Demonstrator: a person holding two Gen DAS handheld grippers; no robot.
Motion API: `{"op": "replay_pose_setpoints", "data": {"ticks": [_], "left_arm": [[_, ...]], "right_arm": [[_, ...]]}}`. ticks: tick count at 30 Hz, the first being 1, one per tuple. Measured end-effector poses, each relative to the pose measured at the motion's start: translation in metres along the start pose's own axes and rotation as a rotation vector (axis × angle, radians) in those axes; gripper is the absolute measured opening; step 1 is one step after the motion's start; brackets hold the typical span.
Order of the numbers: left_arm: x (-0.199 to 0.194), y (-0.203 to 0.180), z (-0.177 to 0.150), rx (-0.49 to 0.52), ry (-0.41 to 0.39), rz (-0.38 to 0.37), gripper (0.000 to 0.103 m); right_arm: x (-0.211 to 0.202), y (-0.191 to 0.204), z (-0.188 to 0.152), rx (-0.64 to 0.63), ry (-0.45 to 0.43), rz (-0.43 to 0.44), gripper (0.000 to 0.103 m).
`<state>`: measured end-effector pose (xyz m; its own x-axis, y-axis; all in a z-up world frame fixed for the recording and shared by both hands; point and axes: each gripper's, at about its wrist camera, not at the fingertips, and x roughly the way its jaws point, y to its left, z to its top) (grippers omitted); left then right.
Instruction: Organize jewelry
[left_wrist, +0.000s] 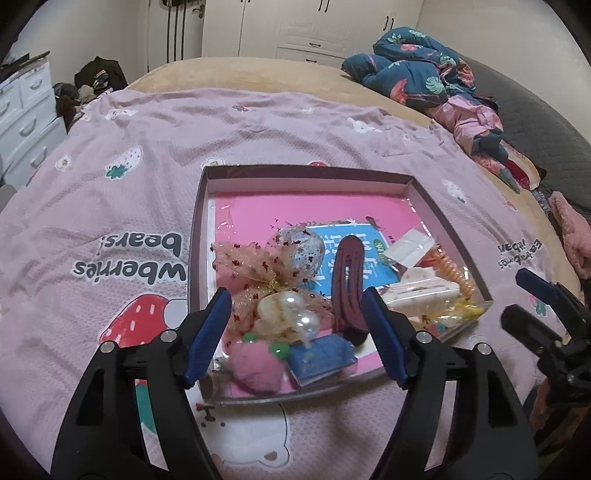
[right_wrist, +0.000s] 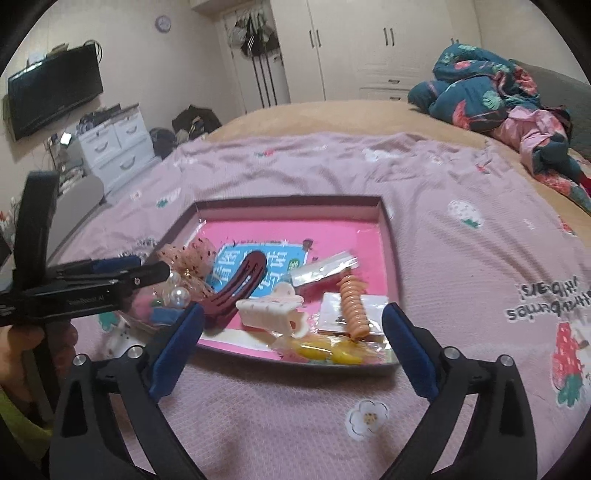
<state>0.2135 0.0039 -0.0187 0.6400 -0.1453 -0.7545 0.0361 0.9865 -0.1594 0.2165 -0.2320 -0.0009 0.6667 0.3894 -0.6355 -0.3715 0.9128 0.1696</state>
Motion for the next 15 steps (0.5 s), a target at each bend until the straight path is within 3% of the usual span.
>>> {"op": "replay_pose_setpoints", "data": {"ticks": [15], "left_arm": [[-0.09, -0.02, -0.012, 0.0, -0.142, -0.016, 0.094]], "right_arm": [[-0.075, 0.013, 0.0, -0.019, -0.128, 0.007, 0.099]]}}
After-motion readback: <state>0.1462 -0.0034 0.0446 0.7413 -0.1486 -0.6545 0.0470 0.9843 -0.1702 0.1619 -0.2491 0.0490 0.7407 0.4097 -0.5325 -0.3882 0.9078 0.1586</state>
